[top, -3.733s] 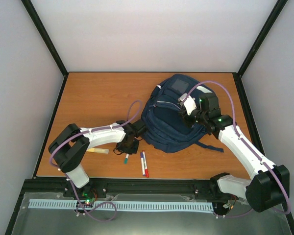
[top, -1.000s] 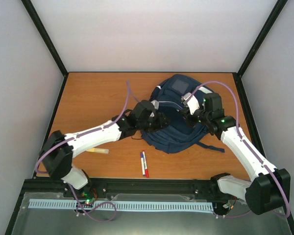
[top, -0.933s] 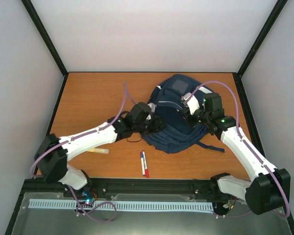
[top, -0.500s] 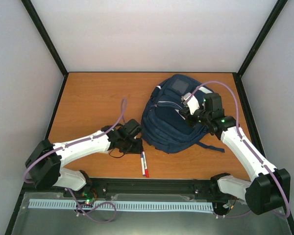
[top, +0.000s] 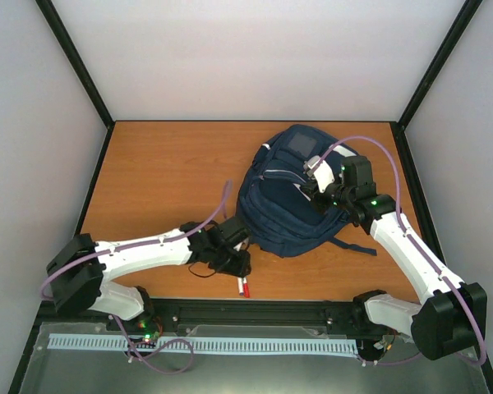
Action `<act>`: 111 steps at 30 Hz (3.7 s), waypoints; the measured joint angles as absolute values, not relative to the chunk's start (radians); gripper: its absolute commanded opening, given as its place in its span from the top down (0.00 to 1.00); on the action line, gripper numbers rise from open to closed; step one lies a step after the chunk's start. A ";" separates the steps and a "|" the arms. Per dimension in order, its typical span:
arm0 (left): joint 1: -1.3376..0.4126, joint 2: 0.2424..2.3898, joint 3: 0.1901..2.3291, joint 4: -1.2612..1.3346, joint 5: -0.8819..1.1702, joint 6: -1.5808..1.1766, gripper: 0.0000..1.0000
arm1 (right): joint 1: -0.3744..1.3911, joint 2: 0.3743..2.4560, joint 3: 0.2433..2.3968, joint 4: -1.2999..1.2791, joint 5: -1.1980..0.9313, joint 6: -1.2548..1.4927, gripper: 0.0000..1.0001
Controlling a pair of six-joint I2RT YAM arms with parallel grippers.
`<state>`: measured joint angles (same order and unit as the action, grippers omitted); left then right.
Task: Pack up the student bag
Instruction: Pick up the stationery from the center of the board.
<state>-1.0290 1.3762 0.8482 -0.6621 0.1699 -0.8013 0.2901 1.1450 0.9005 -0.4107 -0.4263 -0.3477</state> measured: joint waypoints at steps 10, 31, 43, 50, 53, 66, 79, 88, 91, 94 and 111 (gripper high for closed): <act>-1.121 1.525 0.881 -0.593 0.216 -0.812 0.47 | 0.290 1.145 0.900 -0.414 -0.427 -0.352 0.97; -1.123 1.574 0.902 -0.628 0.171 -0.820 0.41 | 0.290 1.145 0.900 -0.415 -0.427 -0.358 0.97; -1.124 1.630 0.956 -0.655 0.126 -0.840 0.41 | 0.290 1.145 0.900 -0.416 -0.427 -0.359 0.97; -1.124 1.642 0.956 -0.655 0.125 -0.855 0.41 | 0.290 1.145 0.900 -0.416 -0.427 -0.360 0.97; -1.124 1.655 0.957 -0.656 0.122 -0.860 0.41 | 0.290 1.145 0.900 -0.416 -0.427 -0.360 0.97; -1.124 1.728 1.028 -0.766 0.021 -0.850 0.63 | 0.290 1.145 0.900 -0.421 -0.429 -0.363 0.97; -1.189 1.815 1.132 -0.878 -0.083 -0.788 0.81 | 0.289 1.145 0.900 -0.423 -0.432 -0.370 0.97; -1.252 1.878 1.211 -0.964 -0.161 -0.750 0.76 | 0.288 1.145 0.900 -0.423 -0.434 -0.370 0.97; -1.252 1.878 1.211 -0.973 -0.168 -0.747 0.85 | 0.288 1.145 0.900 -0.423 -0.435 -0.370 0.96; -1.252 1.878 1.211 -0.973 -0.170 -0.741 0.88 | 0.288 1.145 0.900 -0.423 -0.435 -0.370 0.97; -1.249 1.672 1.323 -0.972 -0.190 -0.740 0.94 | 0.286 1.145 0.900 -0.424 -0.440 -0.371 0.97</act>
<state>-1.2491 1.6718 1.3231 -0.9718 -0.1902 -0.7403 0.2863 1.1450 0.9005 -0.4244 -0.4404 -0.3706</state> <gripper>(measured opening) 0.116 0.059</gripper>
